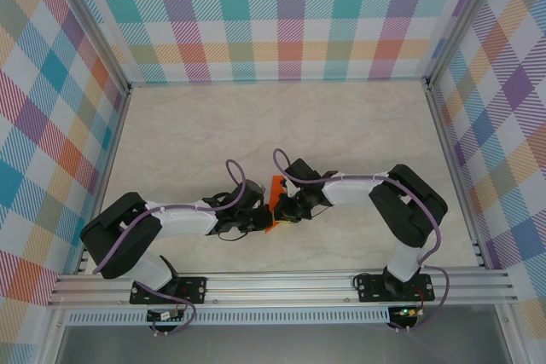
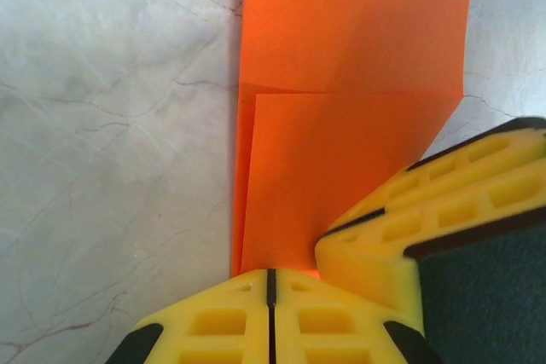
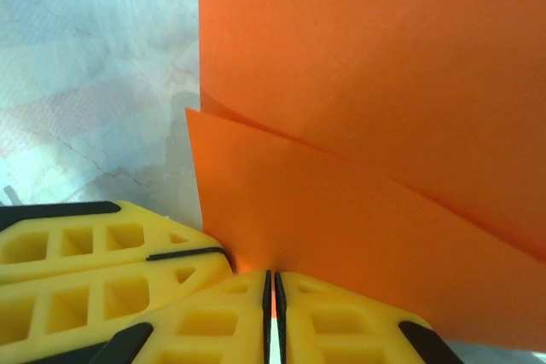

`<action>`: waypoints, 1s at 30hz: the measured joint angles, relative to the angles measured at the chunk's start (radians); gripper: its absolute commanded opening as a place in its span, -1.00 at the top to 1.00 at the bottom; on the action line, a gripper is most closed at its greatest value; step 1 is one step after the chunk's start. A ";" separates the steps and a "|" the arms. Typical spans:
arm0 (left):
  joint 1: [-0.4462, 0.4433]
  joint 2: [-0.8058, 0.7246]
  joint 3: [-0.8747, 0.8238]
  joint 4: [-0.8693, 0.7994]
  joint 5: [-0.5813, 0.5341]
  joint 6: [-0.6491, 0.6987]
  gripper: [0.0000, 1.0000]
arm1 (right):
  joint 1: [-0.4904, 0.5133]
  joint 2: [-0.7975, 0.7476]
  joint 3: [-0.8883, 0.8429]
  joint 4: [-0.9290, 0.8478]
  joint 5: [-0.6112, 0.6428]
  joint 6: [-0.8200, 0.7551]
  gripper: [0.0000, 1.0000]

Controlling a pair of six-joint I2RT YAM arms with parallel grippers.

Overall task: Fold a paper plane with a square sheet of paper (pick it up from the middle)
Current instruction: Third fold the triangle at the center of the table.

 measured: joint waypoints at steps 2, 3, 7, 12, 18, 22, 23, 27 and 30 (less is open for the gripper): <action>-0.003 0.000 0.000 0.001 -0.003 0.000 0.87 | -0.019 0.000 -0.006 0.019 0.001 -0.001 0.73; -0.003 0.000 -0.001 0.001 -0.004 0.000 0.87 | -0.029 0.000 -0.010 0.027 -0.002 -0.001 0.73; -0.004 0.006 -0.001 0.011 -0.004 0.000 0.87 | -0.051 -0.003 -0.043 0.082 -0.033 -0.001 0.72; -0.004 0.010 -0.001 0.024 -0.004 0.000 0.87 | -0.072 -0.010 -0.077 0.135 -0.059 -0.002 0.70; -0.004 0.017 -0.001 0.042 -0.004 0.000 0.87 | -0.122 -0.034 -0.139 0.212 -0.090 -0.002 0.69; -0.004 0.019 -0.002 0.048 -0.004 0.000 0.87 | -0.168 -0.054 -0.164 0.221 -0.091 -0.008 0.67; -0.004 0.019 -0.003 0.050 -0.004 0.000 0.87 | -0.181 -0.059 -0.169 0.222 -0.092 -0.010 0.67; -0.004 0.023 -0.004 0.056 -0.003 0.000 0.87 | -0.229 -0.064 -0.179 0.223 -0.107 -0.029 0.67; -0.004 0.028 -0.004 0.069 -0.003 0.000 0.87 | -0.266 -0.064 -0.179 0.217 -0.117 -0.042 0.65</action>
